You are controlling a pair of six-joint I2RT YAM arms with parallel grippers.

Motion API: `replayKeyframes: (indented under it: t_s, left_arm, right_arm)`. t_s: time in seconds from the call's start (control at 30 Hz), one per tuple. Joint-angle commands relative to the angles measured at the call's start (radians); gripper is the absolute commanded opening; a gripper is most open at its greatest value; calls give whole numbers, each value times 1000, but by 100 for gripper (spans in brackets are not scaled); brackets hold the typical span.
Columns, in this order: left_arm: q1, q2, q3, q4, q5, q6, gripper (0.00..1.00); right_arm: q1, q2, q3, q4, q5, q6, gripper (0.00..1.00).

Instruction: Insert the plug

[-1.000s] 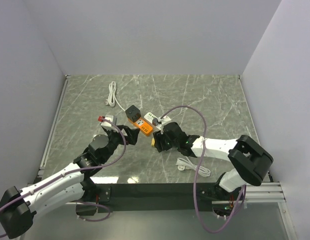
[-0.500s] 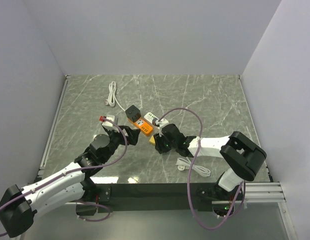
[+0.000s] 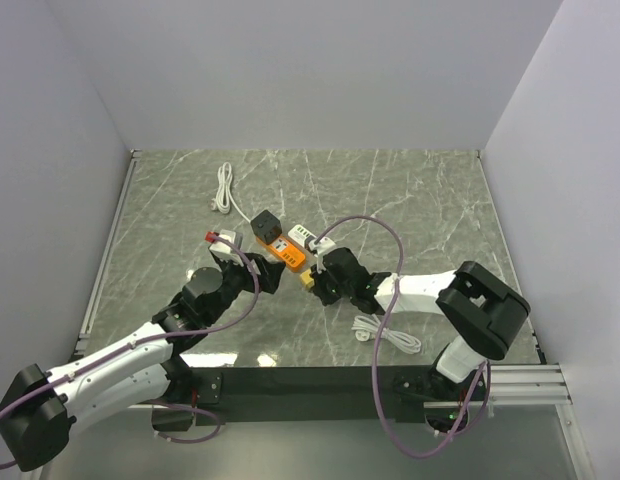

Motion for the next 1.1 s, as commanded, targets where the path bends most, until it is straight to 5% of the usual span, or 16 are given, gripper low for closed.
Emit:
replayKeyframes:
  t_s: [0.0,0.27,0.73,1.07]
  left_arm:
    - [1,-4,28,43,28,17,99]
    - [5,23,41,58,163,4,99]
    - [54,166,84,145,512,-91,99]
    - [56,181,63,205,528,-134,99]
  right_arm:
    - [-6,14,2,40,10,-17,0]
    - [-6,-37,-19,70,-5,-37,0]
    - [138,-457,-180,188,61,-122,0]
    - [213,-494,-191,208,99,-157,0]
